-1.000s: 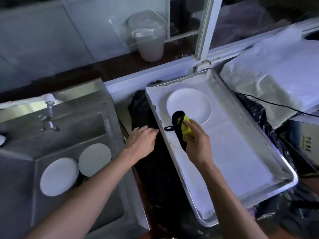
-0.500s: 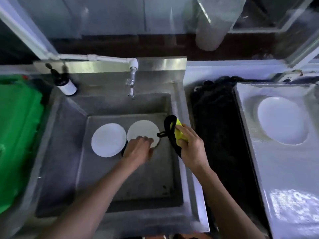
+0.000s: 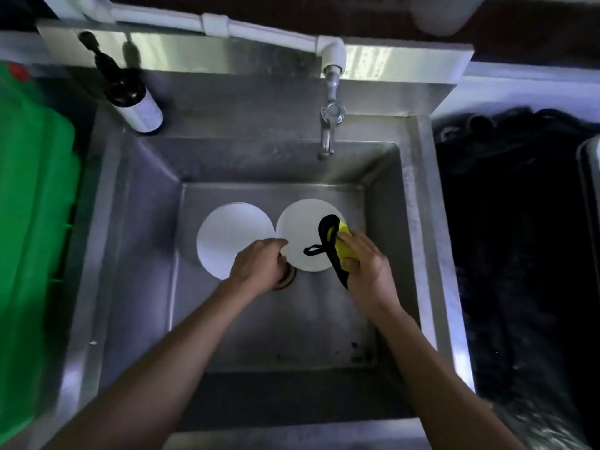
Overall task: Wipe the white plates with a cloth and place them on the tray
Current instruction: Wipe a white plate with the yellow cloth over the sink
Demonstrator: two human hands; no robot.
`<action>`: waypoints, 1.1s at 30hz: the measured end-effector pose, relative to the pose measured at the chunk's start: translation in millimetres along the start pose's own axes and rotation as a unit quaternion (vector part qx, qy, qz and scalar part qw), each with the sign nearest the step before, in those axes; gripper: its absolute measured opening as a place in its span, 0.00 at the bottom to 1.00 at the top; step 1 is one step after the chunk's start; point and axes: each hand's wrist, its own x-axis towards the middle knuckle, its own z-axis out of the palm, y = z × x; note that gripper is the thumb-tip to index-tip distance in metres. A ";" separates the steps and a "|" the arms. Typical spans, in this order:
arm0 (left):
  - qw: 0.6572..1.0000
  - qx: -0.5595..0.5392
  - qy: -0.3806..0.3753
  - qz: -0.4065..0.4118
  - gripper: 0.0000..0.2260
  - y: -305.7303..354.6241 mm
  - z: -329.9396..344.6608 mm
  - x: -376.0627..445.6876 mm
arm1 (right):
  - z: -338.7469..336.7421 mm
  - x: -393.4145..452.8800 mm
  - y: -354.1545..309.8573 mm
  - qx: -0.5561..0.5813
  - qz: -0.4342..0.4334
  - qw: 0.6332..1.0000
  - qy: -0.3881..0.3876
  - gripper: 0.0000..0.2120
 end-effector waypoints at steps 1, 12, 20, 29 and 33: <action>1.000 -0.003 0.000 0.002 0.20 -2.9 3.4 9.6 | 4.6 6.4 5.2 -0.003 -0.001 1.000 -0.001 0.27; 0.999 -0.023 0.020 0.007 0.19 -12.8 44.2 117.3 | 50.7 73.0 79.2 0.013 0.029 0.999 0.004 0.30; 0.999 -0.030 0.032 -0.005 0.21 -14.4 66.6 170.8 | 67.4 94.0 106.0 0.049 0.026 0.998 0.032 0.31; 0.995 -0.065 0.049 -0.053 0.16 -15.8 83.1 188.1 | 76.5 92.6 115.2 0.082 0.086 0.993 0.008 0.28; 0.994 -0.057 0.066 -0.061 0.21 -14.2 90.3 184.6 | 76.7 87.6 116.3 0.096 0.099 0.990 0.009 0.28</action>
